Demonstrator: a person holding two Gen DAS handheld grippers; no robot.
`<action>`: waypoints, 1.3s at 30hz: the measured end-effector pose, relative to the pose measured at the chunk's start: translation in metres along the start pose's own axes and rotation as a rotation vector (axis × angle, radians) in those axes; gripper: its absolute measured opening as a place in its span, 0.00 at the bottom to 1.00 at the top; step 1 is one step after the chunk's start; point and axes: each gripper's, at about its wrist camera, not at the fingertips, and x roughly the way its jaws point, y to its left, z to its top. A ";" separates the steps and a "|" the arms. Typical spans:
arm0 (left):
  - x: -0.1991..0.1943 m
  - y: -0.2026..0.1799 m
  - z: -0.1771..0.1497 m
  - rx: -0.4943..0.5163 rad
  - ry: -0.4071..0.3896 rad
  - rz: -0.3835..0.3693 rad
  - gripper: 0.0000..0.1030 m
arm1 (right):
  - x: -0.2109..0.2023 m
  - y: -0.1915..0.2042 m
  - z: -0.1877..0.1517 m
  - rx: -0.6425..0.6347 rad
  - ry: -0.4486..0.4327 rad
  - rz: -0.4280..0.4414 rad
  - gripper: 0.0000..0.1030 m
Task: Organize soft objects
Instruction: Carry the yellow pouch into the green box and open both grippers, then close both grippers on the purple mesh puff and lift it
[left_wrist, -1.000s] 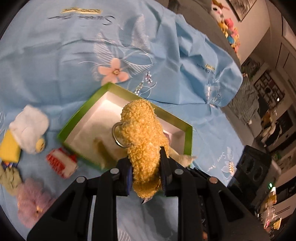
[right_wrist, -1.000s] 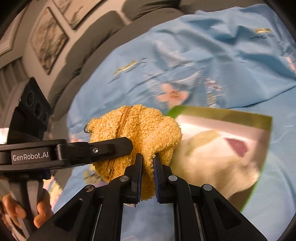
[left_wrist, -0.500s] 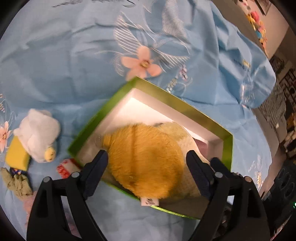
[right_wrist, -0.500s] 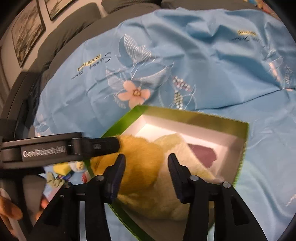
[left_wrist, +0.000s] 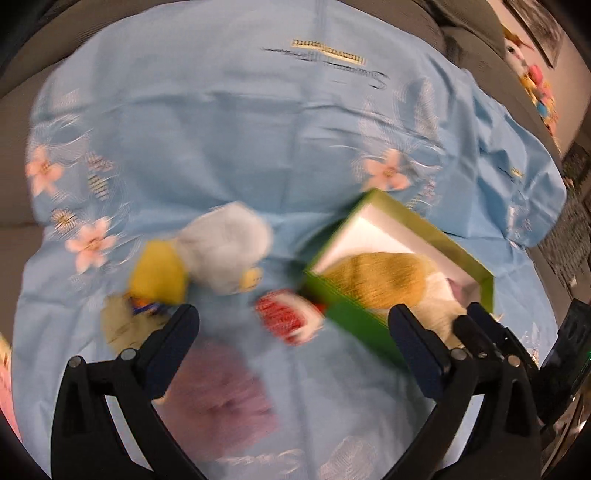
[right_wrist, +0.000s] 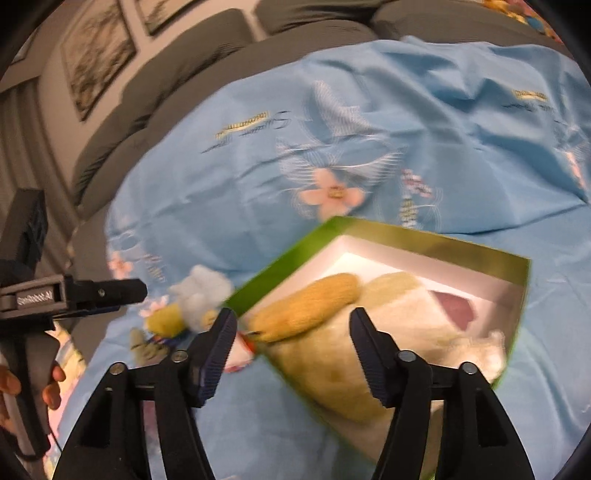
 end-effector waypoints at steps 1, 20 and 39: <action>-0.006 0.012 -0.005 -0.021 -0.010 0.009 0.99 | 0.001 0.006 -0.001 -0.010 0.008 0.021 0.68; 0.017 0.107 -0.089 -0.311 0.122 -0.236 0.97 | 0.087 0.088 -0.079 -0.103 0.382 0.221 0.71; 0.030 0.118 -0.095 -0.378 0.151 -0.305 0.27 | 0.117 0.120 -0.099 -0.159 0.455 0.234 0.43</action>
